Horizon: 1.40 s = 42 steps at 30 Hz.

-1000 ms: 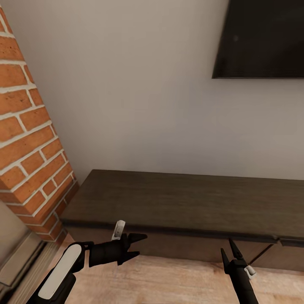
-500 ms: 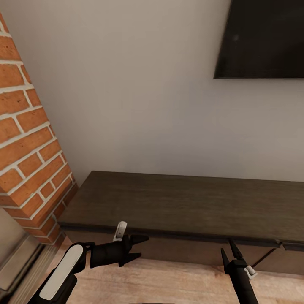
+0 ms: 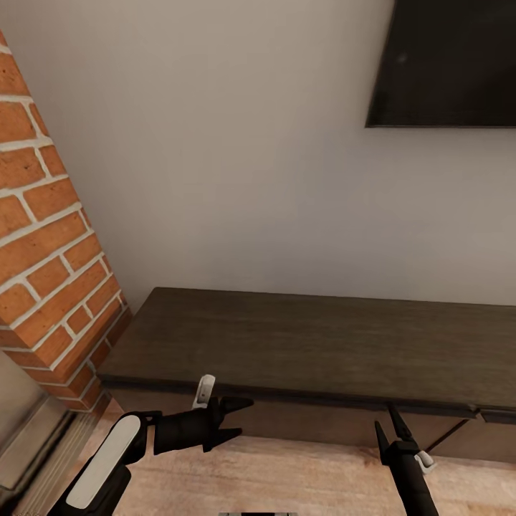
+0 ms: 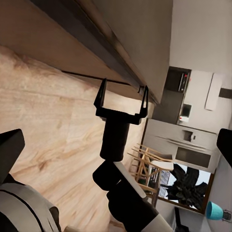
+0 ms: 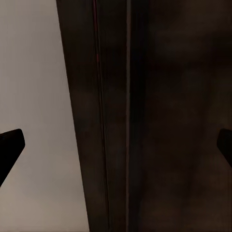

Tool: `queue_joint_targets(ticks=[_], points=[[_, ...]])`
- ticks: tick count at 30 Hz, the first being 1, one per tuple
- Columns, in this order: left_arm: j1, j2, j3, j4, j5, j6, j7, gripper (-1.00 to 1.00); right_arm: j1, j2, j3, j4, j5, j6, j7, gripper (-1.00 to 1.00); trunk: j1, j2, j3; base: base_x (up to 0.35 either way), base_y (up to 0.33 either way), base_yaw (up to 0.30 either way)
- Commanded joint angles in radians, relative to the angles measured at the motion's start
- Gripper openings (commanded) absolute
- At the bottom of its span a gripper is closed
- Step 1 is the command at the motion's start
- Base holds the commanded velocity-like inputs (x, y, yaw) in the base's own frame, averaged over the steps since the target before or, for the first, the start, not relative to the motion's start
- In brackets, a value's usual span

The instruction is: Place each of the two pumpkins and all three candles from the living room inside a cabinet in the living room (use any cabinet), then make sure every cabinet is closed, and position the cauldron so it is next to a table in the living room.

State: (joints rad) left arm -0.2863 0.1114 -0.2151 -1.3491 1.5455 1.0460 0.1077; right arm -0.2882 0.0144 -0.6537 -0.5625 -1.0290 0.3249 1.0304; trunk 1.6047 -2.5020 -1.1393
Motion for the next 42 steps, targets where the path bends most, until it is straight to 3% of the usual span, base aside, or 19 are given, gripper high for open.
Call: queue_joint_targets(ticks=[1,5,42], points=[[-0.001,0.001,-0.001,-0.001,0.011,0.001,0.010,1.00,-0.001,0.001,-0.004,0.000,-0.002,0.010,0.002,1.00,0.000,0.000,-0.001,0.000,0.000,0.000],[-0.001,0.001,-0.001,-0.001,0.011,0.001,0.010,1.00,0.000,0.001,-0.004,0.000,-0.002,0.010,0.002,1.00,0.002,-0.001,-0.016,0.000,0.000,0.000],[-0.001,0.000,-0.003,-0.001,0.010,0.000,0.010,1.00,0.000,0.001,-0.003,-0.002,-0.001,0.010,0.000,1.00,0.002,-0.001,-0.016,0.022,0.000,0.000]])
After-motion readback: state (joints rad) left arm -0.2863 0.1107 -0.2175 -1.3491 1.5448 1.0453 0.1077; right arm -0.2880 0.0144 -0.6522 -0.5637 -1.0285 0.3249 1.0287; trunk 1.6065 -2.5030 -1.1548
